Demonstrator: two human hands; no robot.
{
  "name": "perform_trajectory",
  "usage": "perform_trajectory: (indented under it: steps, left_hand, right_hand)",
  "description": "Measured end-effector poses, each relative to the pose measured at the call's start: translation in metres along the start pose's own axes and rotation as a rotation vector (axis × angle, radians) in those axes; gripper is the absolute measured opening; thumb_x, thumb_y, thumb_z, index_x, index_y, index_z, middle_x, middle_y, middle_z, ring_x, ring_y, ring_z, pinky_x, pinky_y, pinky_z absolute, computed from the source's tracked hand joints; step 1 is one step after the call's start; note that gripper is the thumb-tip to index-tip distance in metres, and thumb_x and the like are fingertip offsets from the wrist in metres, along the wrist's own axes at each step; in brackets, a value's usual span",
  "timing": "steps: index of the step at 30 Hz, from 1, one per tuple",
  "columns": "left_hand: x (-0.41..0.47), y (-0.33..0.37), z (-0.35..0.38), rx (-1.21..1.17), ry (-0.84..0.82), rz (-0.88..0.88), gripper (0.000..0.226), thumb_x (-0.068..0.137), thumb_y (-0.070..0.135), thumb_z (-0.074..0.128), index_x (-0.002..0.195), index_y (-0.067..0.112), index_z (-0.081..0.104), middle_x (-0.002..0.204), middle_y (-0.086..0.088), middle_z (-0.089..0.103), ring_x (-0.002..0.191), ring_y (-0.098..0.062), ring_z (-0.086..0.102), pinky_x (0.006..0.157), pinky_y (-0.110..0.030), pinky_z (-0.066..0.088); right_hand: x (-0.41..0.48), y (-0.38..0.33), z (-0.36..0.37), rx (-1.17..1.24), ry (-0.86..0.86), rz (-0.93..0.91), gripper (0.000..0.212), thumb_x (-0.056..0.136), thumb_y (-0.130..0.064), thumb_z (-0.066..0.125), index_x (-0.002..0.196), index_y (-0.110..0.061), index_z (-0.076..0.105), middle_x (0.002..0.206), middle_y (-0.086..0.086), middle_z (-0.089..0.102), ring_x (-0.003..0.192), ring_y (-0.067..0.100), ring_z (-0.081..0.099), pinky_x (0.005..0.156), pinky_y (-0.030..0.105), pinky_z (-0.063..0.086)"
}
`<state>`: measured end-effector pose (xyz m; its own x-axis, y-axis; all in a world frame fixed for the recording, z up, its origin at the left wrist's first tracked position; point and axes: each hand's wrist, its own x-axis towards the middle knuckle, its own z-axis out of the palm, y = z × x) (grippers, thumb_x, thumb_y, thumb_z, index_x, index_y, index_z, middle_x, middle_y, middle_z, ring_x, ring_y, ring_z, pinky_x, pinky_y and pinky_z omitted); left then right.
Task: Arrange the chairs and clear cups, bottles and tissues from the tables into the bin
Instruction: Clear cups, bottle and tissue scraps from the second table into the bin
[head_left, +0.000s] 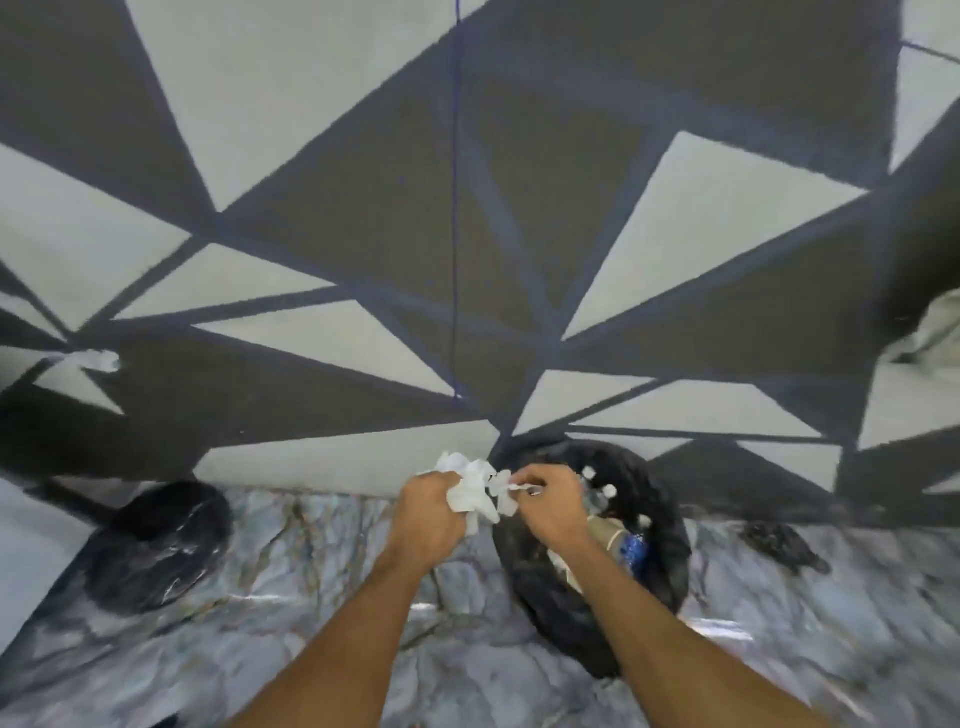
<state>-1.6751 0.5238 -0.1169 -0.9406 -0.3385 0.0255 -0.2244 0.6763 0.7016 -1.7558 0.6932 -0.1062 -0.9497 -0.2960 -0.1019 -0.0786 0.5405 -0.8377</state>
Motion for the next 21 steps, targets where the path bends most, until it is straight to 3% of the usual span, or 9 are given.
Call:
perform_trajectory:
  steps: [3, 6, 11, 14, 17, 21]
  left_hand:
    - [0.025, 0.026, 0.034, 0.011, -0.137, 0.036, 0.010, 0.073, 0.018, 0.065, 0.078, 0.016, 0.073, 0.077, -0.003, 0.070, 0.070, -0.021, 0.065, 0.061, -0.024, 0.045]
    - [0.043, 0.046, 0.066, -0.023, -0.250, 0.075, 0.013, 0.069, 0.019, 0.063, 0.077, 0.015, 0.072, 0.073, -0.001, 0.069, 0.068, -0.022, 0.065, 0.062, -0.036, 0.054]
    - [0.075, 0.075, 0.110, 0.041, -0.385, 0.084, 0.029, 0.065, 0.016, 0.061, 0.091, 0.019, 0.074, 0.085, -0.001, 0.071, 0.078, -0.024, 0.066, 0.069, -0.037, 0.057]
    - [0.099, 0.089, 0.130, 0.076, -0.411, 0.059, 0.031, 0.068, 0.014, 0.063, 0.096, 0.018, 0.074, 0.093, -0.002, 0.072, 0.084, -0.024, 0.066, 0.074, -0.033, 0.056]
    - [0.129, 0.095, 0.151, 0.121, -0.429, 0.021, 0.040, 0.069, 0.016, 0.067, 0.109, 0.016, 0.074, 0.103, -0.004, 0.074, 0.092, -0.023, 0.068, 0.082, -0.033, 0.057]
    - [0.162, 0.103, 0.179, 0.187, -0.496, -0.046, 0.047, 0.069, 0.018, 0.072, 0.116, 0.017, 0.071, 0.110, -0.005, 0.072, 0.096, -0.023, 0.067, 0.084, -0.032, 0.057]
  right_hand:
    - [0.002, 0.039, -0.036, -0.005, 0.122, 0.139, 0.013, 0.077, -0.001, 0.077, 0.077, -0.014, 0.077, 0.075, -0.005, 0.073, 0.072, 0.005, 0.067, 0.070, 0.023, 0.055]
    - [-0.002, 0.071, -0.065, -0.023, 0.214, 0.253, 0.011, 0.079, -0.004, 0.077, 0.077, -0.015, 0.077, 0.079, -0.003, 0.075, 0.077, 0.008, 0.069, 0.071, 0.025, 0.057]
    - [0.009, 0.113, -0.099, 0.017, 0.298, 0.384, 0.012, 0.078, -0.003, 0.077, 0.077, -0.015, 0.076, 0.081, -0.003, 0.074, 0.077, 0.008, 0.069, 0.063, 0.014, 0.050]
    - [0.033, 0.130, -0.114, 0.042, 0.295, 0.418, 0.019, 0.078, -0.001, 0.076, 0.072, -0.018, 0.074, 0.077, -0.003, 0.073, 0.069, 0.007, 0.069, 0.053, 0.015, 0.051]
    - [0.070, 0.153, -0.122, 0.043, 0.255, 0.446, 0.027, 0.078, -0.004, 0.077, 0.065, -0.027, 0.071, 0.073, -0.007, 0.073, 0.066, 0.009, 0.068, 0.060, 0.027, 0.057]
    - [0.119, 0.178, -0.129, 0.041, 0.199, 0.493, 0.023, 0.077, -0.004, 0.077, 0.068, -0.025, 0.073, 0.077, -0.004, 0.073, 0.072, 0.007, 0.068, 0.064, 0.023, 0.053]
